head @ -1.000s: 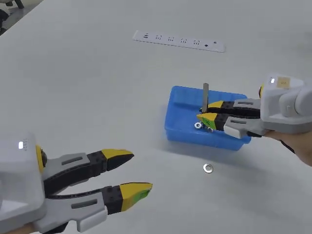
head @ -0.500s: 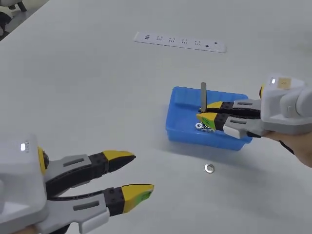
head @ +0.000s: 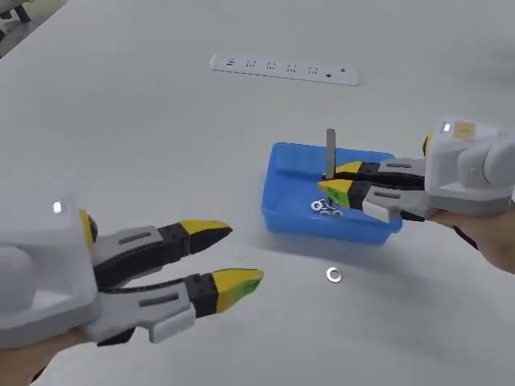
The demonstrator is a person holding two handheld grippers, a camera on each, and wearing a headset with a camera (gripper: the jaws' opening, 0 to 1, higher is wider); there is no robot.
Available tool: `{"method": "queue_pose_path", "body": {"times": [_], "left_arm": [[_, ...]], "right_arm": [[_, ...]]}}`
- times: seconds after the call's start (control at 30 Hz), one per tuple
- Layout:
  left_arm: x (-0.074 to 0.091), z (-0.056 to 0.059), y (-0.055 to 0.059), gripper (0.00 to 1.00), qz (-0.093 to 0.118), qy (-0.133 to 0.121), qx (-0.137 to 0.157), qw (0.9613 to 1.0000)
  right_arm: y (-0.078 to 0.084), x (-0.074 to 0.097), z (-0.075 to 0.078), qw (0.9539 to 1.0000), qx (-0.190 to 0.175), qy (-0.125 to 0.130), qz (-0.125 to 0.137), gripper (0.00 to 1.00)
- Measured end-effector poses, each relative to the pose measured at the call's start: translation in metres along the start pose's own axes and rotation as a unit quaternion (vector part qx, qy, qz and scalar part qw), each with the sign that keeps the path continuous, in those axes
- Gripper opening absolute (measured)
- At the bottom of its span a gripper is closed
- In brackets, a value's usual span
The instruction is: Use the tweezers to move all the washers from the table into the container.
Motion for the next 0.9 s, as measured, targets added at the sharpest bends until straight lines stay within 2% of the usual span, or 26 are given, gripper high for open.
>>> {"method": "queue_pose_path", "body": {"times": [0.17, 0.33, 0.43, 0.5, 0.57, 0.67, 0.73, 0.8, 0.9], "left_arm": [[-0.036, -0.014, -0.019, 0.4, 0.014, 0.015, -0.014, 0.9997], [-0.069, -0.026, -0.035, 0.4, 0.032, 0.028, -0.013, 0.999], [-0.087, -0.033, -0.042, 0.4, 0.043, 0.03, -0.001, 0.9986], [-0.099, -0.035, -0.042, 0.4, 0.039, 0.038, 0.0, 0.9985], [-0.107, -0.037, -0.043, 0.4, 0.037, 0.04, -0.006, 0.9985], [-0.116, -0.038, -0.045, 0.38, 0.038, 0.051, 0.005, 0.998], [-0.118, -0.038, -0.046, 0.32, 0.037, 0.057, 0.003, 0.9977], [-0.119, -0.037, -0.048, 0.22, 0.038, 0.066, 0.003, 0.9971], [-0.118, -0.035, -0.051, 0.19, 0.043, 0.075, 0.0, 0.9962]], "right_arm": [[-0.001, 0.0, -0.001, 1.0, 0.003, -0.005, -0.003, 0.08], [-0.003, 0.0, -0.002, 0.9999, 0.008, -0.013, -0.004, 0.08], [0.0, 0.0, -0.003, 0.9996, 0.011, -0.023, -0.011, 0.08], [0.0, -0.001, -0.004, 0.9995, 0.015, -0.026, -0.014, 0.08], [0.0, 0.0, -0.004, 0.9994, 0.017, -0.027, -0.014, 0.08], [0.0, -0.002, -0.005, 0.9993, 0.018, -0.03, -0.012, 0.08], [-0.001, -0.002, -0.006, 0.9991, 0.021, -0.033, -0.013, 0.08], [-0.001, -0.003, -0.007, 0.9989, 0.025, -0.037, -0.016, 0.08], [-0.001, -0.003, -0.009, 0.9986, 0.028, -0.041, -0.018, 0.08]]}}
Point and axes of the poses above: the centre of the closed fingertips' face, and the gripper's own axes: x roughly backward along the fingers, z roughly to its right, y roughly out of its underside, the point moved 4 cm from there along x, roughly backward along the fingers, and after that the axes turned 8 degrees about -y, right-handed, at the moved point
